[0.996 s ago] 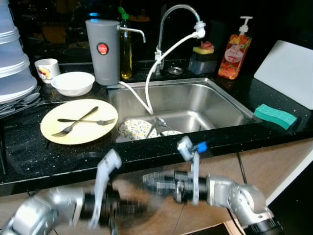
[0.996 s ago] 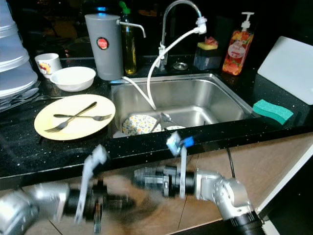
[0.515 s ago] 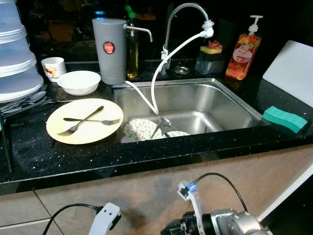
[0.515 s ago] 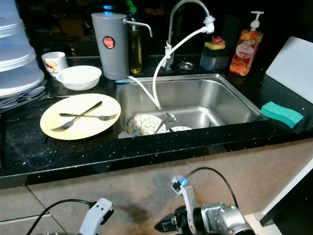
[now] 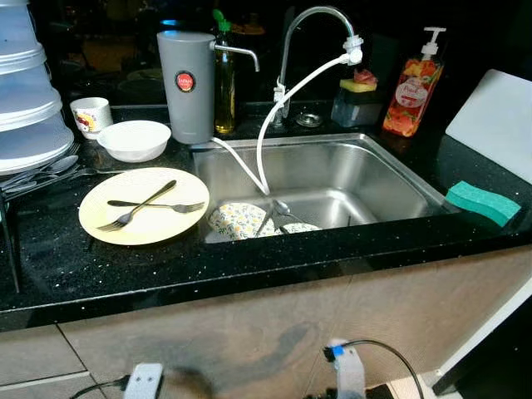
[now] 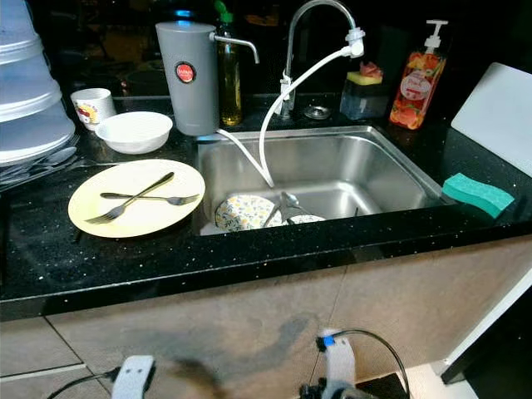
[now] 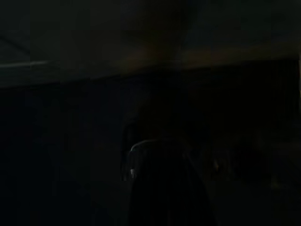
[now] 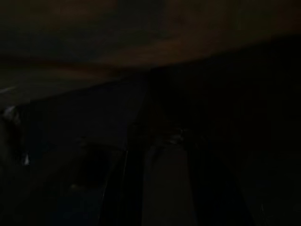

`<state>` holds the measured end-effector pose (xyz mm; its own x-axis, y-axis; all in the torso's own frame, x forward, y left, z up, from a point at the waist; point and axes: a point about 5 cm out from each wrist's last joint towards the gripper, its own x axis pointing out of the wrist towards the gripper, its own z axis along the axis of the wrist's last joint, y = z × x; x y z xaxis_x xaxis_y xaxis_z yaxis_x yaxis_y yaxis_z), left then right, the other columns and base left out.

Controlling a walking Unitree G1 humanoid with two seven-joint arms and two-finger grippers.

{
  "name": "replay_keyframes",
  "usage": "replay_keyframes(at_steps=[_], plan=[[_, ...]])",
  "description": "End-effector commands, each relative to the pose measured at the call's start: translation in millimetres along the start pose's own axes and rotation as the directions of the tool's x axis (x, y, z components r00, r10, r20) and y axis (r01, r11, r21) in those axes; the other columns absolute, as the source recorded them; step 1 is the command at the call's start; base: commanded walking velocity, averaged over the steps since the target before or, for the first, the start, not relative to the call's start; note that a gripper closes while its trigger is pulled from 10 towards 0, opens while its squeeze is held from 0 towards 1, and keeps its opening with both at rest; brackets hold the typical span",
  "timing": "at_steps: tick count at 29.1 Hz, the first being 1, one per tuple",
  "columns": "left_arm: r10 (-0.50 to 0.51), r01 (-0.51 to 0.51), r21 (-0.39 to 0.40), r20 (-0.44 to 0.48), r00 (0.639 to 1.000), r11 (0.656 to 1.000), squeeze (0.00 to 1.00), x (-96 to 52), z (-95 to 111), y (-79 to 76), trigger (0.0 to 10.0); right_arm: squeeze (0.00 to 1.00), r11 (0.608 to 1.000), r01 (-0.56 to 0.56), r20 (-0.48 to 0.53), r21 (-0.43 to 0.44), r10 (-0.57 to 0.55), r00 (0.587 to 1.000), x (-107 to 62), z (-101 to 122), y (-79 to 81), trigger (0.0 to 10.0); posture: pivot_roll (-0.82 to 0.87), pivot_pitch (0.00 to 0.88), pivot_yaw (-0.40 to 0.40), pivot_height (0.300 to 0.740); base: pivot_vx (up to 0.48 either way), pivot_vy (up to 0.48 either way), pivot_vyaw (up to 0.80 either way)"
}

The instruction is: Kitchen organization

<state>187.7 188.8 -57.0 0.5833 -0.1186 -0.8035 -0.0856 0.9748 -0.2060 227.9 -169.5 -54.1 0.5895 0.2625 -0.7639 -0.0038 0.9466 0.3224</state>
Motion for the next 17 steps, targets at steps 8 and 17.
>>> replay_keyframes(at_steps=[8, 17], plan=[[0.053, -0.053, 0.171, 0.006, 0.999, 0.984, 0.0, 6.8, -17, 1.2, 10.0, 0.0, 0.996, 0.087, 0.004, 0.027, -0.087, 0.996, 3.3, -21, 0.9, 10.0, 0.05, 0.063, 0.002, 0.74, 0.0, 0.0, 0.0], [0.009, -0.025, 0.307, 0.054, 0.999, 0.951, 0.0, 7.7, -16, 3.3, 10.0, 0.0, 0.986, 0.167, 0.056, 0.018, -0.168, 0.984, 1.3, -24, -6.4, 10.0, 0.05, 0.057, 0.022, 0.74, 0.0, 0.0, 0.0]])
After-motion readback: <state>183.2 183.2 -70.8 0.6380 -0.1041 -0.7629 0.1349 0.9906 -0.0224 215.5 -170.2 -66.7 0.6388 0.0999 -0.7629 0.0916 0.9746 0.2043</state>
